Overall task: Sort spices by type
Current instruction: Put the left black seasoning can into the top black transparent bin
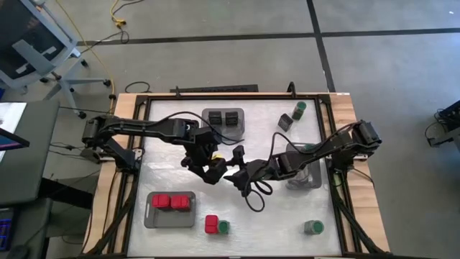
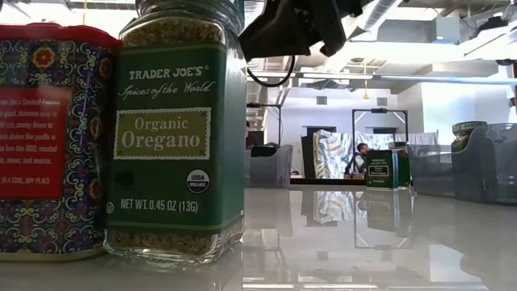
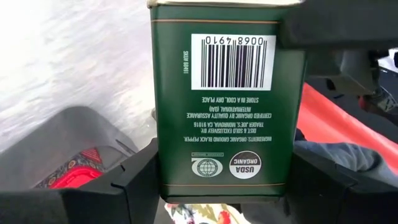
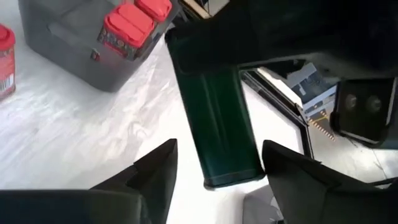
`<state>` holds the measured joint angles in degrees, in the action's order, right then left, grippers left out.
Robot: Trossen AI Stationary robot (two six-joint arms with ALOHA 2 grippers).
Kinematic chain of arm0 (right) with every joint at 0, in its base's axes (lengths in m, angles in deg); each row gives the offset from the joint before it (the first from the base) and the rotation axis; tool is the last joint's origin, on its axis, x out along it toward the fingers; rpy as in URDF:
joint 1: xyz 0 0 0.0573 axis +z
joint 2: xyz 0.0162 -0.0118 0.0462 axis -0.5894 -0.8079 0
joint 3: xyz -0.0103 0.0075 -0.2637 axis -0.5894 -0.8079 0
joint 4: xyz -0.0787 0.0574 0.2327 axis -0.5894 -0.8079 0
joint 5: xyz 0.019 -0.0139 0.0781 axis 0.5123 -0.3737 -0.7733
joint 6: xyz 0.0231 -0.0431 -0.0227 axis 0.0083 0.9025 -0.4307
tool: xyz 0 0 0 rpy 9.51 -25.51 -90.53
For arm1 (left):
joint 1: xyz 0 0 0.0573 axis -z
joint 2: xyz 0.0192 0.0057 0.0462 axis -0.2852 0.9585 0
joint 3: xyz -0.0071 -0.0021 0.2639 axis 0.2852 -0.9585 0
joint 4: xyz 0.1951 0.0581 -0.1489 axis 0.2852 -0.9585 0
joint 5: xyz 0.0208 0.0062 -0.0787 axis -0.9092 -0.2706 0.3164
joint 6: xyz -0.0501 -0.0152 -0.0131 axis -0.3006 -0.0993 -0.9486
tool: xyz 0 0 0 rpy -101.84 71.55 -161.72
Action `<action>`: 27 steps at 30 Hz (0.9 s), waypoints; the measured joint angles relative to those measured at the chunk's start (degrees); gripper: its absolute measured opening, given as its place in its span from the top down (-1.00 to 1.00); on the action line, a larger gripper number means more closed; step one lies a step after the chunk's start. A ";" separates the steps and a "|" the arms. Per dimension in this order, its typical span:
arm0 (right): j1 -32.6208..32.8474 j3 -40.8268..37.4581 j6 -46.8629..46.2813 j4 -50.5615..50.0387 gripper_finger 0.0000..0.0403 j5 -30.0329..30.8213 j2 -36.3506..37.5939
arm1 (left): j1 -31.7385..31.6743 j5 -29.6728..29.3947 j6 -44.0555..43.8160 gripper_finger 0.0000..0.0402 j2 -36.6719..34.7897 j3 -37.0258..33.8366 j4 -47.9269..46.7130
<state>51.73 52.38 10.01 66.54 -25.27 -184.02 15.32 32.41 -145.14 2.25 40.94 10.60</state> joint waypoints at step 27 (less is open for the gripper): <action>0.37 -0.07 -0.06 -0.70 0.24 -0.85 0.00 | 0.02 -0.30 -2.16 -0.34 0.04 -0.11 3.28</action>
<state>52.10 52.31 9.95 65.83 -26.12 -184.02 15.34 32.11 -147.30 2.30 40.84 13.88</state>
